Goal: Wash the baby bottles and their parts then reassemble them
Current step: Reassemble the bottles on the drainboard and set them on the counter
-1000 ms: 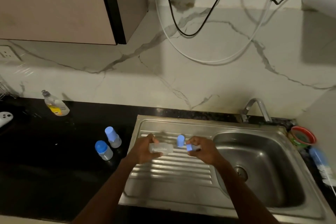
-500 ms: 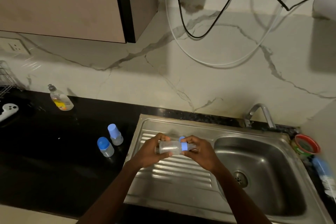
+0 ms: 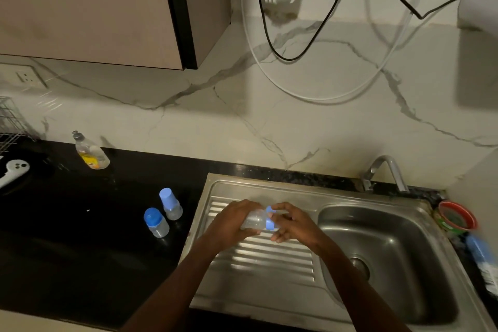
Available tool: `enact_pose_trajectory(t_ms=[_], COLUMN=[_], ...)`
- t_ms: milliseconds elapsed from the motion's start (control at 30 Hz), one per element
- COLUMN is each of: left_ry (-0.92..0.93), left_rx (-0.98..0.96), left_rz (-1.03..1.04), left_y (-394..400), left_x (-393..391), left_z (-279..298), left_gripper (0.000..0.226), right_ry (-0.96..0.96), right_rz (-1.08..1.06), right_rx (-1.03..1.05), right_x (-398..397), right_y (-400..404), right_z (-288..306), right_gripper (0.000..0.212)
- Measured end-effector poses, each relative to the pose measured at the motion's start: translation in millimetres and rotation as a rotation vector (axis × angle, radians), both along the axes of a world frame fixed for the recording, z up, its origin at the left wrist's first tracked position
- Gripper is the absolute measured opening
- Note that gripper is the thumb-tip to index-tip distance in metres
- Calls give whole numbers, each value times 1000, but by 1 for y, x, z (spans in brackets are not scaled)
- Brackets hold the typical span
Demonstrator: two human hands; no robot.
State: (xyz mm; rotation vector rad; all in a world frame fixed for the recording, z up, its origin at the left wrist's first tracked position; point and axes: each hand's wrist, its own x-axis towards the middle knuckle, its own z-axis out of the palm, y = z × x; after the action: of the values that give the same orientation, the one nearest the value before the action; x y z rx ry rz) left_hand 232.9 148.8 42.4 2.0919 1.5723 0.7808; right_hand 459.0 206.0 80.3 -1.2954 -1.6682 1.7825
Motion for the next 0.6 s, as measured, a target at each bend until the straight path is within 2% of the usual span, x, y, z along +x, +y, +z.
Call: enact_pose_trajectory(t_ms=[100,167,200,300,400,433,500,600], left_ry=[-5,-8,-15,-23,15,18,34,111], left_rx=[7,-7,-20,-45,-47,-36,-1,42], left_rz=[14,36,52,60,52,60,91,110], left_y=[-1,0,0,-1,-3,-4,-6,-11], left_x=[0,-2,-4,-10,-12,-12,-11,-10], left_z=[-3,-4,-4,-8,-13,-14,-19,-26], left_gripper=[57,58,58,59,58,59,59,59], right_ry=[6,-99,-141,-83,-98,-82,-59,-73], right_rz=[34,29,13,4,40,34,-32,-135], right_rx=[30,7,50,260,345,321,224,-90], right_x=[2,0,0,0,-8,-12,-21,-35], right_y=[-3,-1,0,3,0,-3,-7,-6], right_z=[-6,-4,-4,-13,-27,-29,-35,-41], right_gripper=[30,48,51,25,13,7,26,38])
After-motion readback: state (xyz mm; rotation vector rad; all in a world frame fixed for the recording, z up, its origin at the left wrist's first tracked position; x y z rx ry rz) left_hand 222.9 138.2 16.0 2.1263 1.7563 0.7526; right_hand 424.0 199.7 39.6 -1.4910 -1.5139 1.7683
